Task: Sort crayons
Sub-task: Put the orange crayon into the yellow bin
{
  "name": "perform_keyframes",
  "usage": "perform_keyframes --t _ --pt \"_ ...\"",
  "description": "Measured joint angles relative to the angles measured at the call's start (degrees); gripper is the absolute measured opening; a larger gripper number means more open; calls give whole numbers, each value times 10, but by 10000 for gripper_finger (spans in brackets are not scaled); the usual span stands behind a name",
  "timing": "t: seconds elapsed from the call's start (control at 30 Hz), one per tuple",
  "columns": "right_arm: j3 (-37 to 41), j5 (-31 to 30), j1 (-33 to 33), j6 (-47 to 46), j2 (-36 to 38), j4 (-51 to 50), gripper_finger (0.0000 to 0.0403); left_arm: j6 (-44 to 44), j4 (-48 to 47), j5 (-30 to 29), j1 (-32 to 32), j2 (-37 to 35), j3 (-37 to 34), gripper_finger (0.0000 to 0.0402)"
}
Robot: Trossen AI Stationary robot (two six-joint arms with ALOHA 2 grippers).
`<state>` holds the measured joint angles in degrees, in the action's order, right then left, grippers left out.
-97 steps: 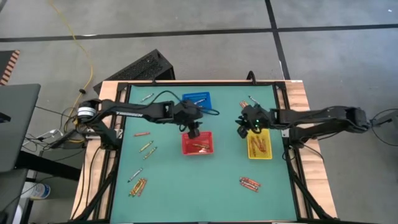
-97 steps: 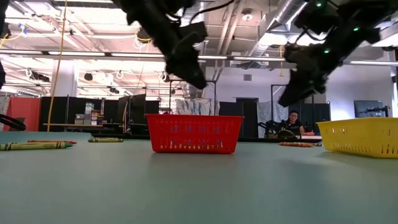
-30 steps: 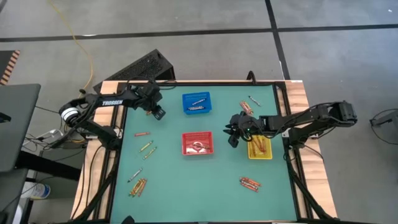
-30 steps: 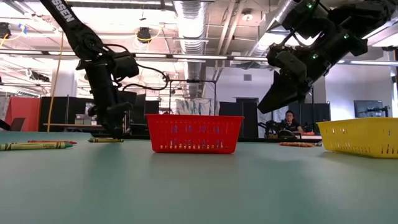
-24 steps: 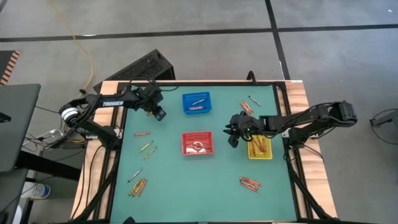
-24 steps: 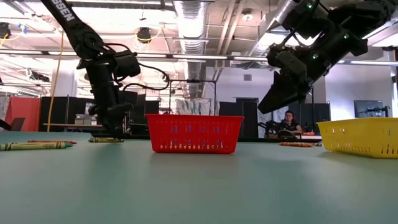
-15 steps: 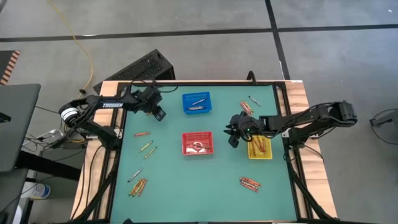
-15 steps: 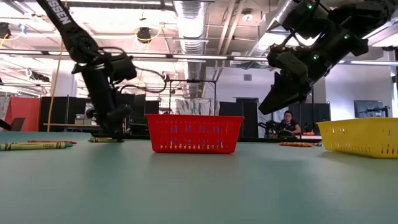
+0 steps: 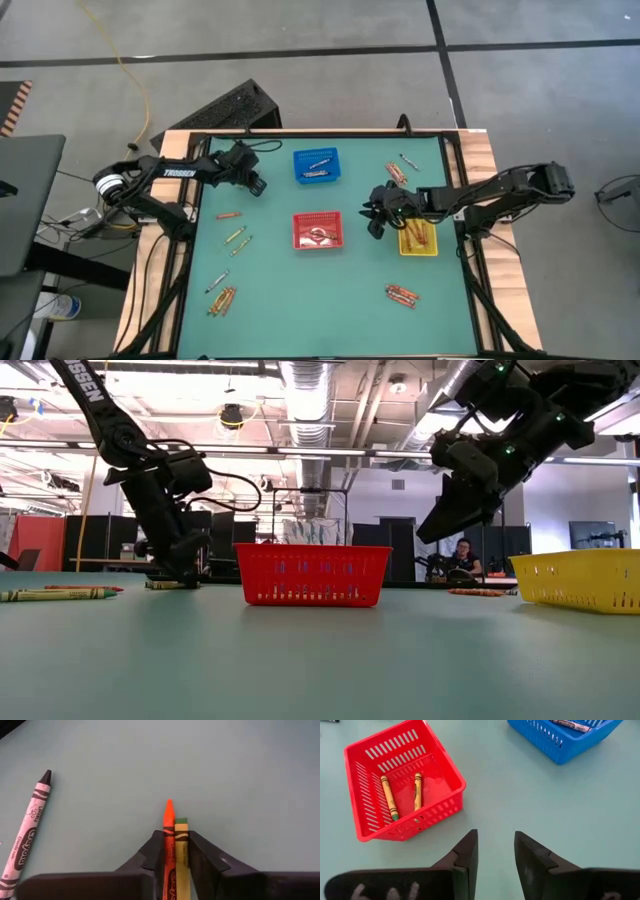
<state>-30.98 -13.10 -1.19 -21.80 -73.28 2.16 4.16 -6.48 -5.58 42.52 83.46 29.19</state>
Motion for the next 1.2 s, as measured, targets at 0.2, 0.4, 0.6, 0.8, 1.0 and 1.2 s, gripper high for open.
perform_keyframes --t 0.2,0.4,0.6,0.8,1.0,1.2 --pt "0 0 18 -2 0 0 120 1 13 4 1 1 13 24" --pt "0 0 28 -3 0 0 120 3 13 24 0 3 38 64" --pt "0 0 28 -3 0 -1 121 -3 2 45 -1 3 54 87" --pt "0 0 27 -4 0 -1 120 -5 -7 45 -1 2 55 56" --pt "0 0 27 -4 0 -1 120 -11 3 41 -1 2 56 11" --pt "0 0 27 -8 0 -2 120 -14 7 33 -2 1 56 2"
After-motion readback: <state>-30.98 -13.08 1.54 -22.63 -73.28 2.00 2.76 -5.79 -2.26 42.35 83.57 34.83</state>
